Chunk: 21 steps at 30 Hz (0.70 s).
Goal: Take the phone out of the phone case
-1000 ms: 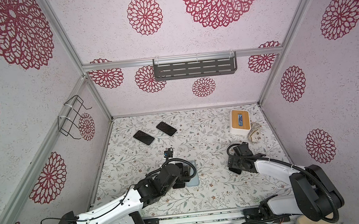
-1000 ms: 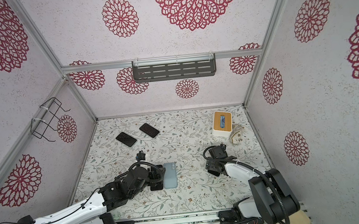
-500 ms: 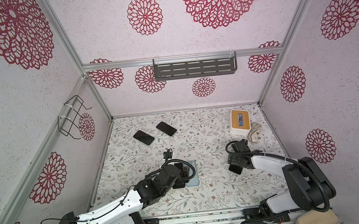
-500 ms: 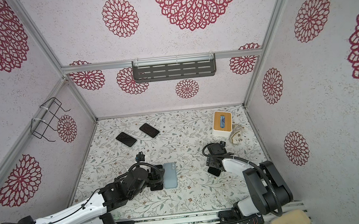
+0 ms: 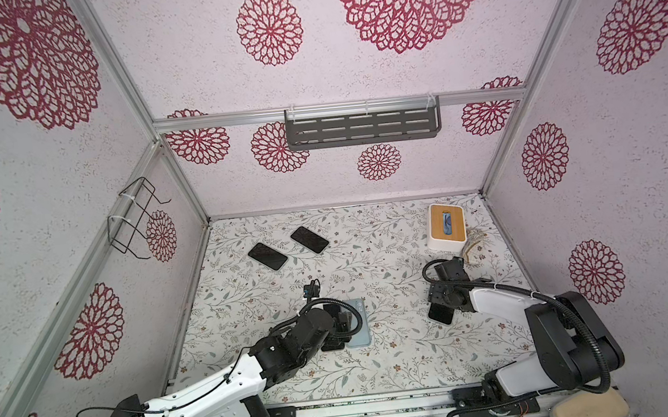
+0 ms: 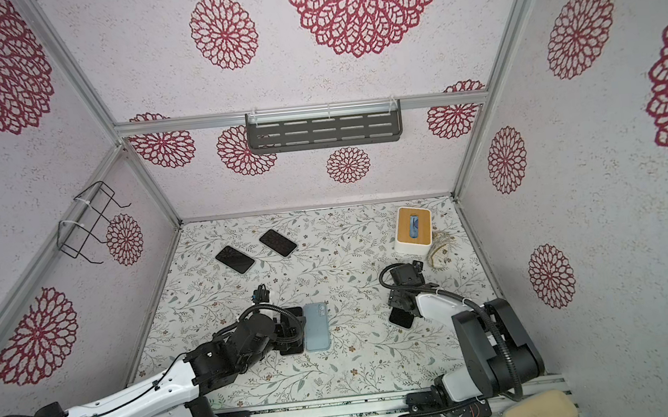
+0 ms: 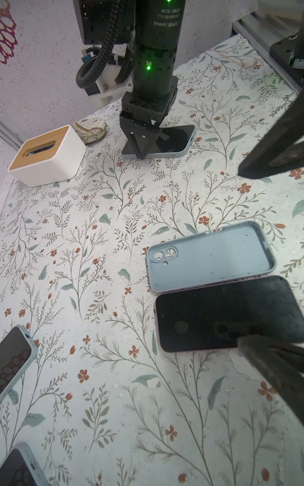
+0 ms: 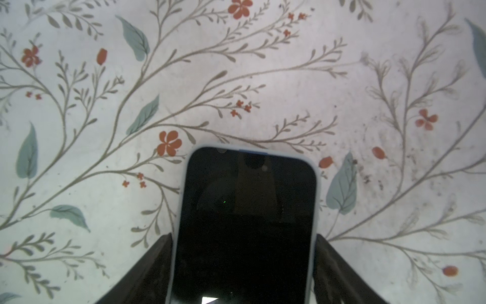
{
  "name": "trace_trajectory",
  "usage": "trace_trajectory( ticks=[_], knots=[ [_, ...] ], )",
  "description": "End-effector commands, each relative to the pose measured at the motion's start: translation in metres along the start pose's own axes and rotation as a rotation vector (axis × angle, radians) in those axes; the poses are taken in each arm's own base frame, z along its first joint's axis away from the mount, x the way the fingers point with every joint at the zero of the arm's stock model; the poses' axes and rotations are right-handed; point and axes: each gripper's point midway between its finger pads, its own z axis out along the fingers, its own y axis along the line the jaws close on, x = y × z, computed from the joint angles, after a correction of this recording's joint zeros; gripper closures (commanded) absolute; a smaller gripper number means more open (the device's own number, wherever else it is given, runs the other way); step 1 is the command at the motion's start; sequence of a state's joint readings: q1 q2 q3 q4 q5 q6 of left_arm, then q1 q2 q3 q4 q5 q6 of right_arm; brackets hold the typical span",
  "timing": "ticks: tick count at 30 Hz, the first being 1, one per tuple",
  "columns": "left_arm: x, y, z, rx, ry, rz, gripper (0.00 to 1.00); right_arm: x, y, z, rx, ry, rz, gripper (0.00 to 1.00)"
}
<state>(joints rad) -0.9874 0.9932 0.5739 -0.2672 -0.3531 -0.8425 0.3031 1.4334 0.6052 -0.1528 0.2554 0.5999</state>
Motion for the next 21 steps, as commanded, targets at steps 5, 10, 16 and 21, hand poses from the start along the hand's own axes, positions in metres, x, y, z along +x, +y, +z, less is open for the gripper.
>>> trace_trajectory(
  ticks=[5,10,16,21],
  knots=[
    [-0.004,-0.004,0.006,0.025,-0.012,-0.036,0.03,0.016,0.010,-0.009,-0.101,0.056,-0.017,0.32],
    [-0.008,-0.018,0.013,0.110,-0.004,-0.116,0.03,0.002,0.034,-0.044,-0.299,-0.049,-0.067,0.45],
    [-0.015,-0.025,0.020,0.161,-0.003,-0.166,0.03,0.005,0.036,-0.051,-0.319,-0.044,-0.111,0.40],
    [-0.016,-0.026,0.021,0.157,0.004,-0.157,0.03,0.015,0.008,-0.048,-0.156,0.039,-0.050,0.12]
  ],
)
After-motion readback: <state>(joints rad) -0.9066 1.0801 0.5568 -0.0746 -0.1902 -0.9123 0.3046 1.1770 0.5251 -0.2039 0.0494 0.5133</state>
